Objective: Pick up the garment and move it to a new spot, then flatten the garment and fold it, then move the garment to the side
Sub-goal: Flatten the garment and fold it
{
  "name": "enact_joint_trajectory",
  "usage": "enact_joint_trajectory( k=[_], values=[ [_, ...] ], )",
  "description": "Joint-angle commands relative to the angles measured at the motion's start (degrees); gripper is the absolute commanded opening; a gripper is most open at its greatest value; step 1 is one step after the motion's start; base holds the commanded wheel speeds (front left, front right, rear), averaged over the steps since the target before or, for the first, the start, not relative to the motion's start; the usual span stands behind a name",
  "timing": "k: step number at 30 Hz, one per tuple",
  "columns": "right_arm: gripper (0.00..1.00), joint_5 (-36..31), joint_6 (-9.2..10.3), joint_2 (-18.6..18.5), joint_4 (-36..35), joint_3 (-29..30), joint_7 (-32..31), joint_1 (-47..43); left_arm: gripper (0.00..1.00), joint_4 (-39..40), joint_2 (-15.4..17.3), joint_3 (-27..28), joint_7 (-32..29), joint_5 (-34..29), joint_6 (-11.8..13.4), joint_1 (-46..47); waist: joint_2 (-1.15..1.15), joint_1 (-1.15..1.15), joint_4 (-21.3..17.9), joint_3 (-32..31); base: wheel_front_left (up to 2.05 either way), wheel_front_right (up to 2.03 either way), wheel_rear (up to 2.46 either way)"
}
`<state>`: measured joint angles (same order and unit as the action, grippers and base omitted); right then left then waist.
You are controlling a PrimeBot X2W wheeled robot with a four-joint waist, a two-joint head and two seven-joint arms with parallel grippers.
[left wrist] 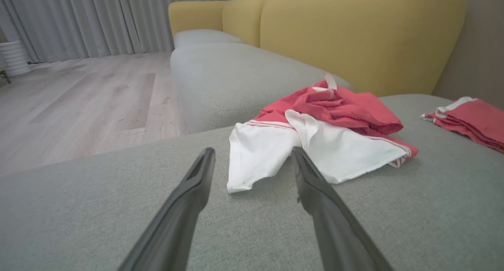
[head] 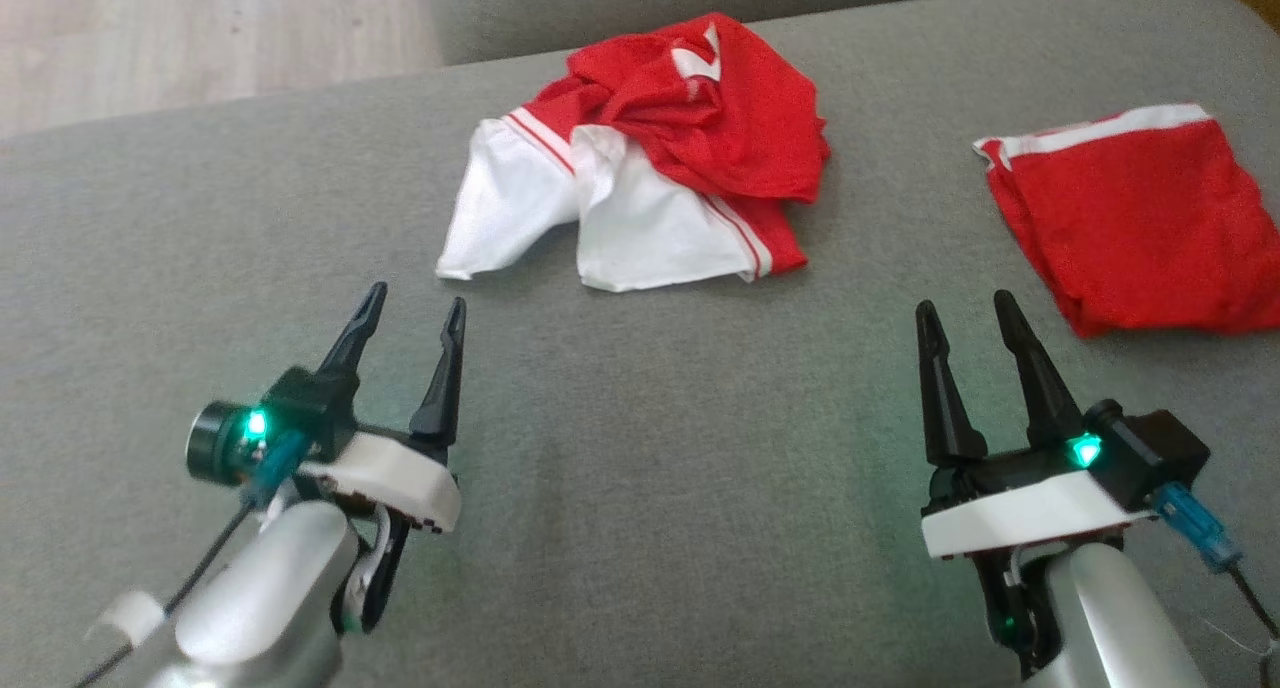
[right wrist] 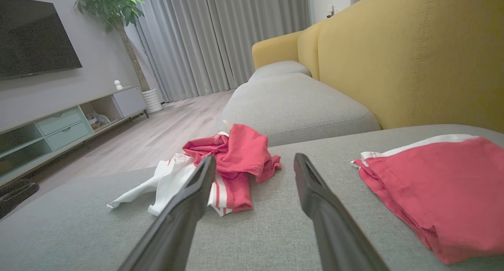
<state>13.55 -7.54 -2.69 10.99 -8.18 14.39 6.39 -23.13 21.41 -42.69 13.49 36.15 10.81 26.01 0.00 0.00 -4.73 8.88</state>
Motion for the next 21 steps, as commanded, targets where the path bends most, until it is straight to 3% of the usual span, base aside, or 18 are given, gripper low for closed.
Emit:
enact_joint_trajectory(
  k=[1, 9, 21],
  values=[
    [1.00, 0.00, 0.05, -0.19, -1.91, -1.42, 0.61, 1.87, 1.00, 0.42, 2.04, 1.62, -0.64, -0.56, -0.54, 3.84, 0.00, 0.00, -1.10, 1.05, 0.00, 0.00, 0.00],
    [1.00, 0.87, 0.05, -0.19, -2.45, -1.99, 0.61, 3.09, 1.00, -6.77, 3.33, -2.33, -7.90, -3.59, -4.68, 12.11, 0.00, 0.00, -4.87, 5.69, 0.00, 0.00, 0.00],
    [1.00, 2.65, 0.05, -0.19, -3.14, -2.99, 0.61, 4.76, 1.00, -16.74, 3.36, -4.28, -9.02, -6.15, -7.53, 19.94, 0.00, 0.00, -9.88, 10.48, 0.00, 0.00, 0.00]
  ],
)
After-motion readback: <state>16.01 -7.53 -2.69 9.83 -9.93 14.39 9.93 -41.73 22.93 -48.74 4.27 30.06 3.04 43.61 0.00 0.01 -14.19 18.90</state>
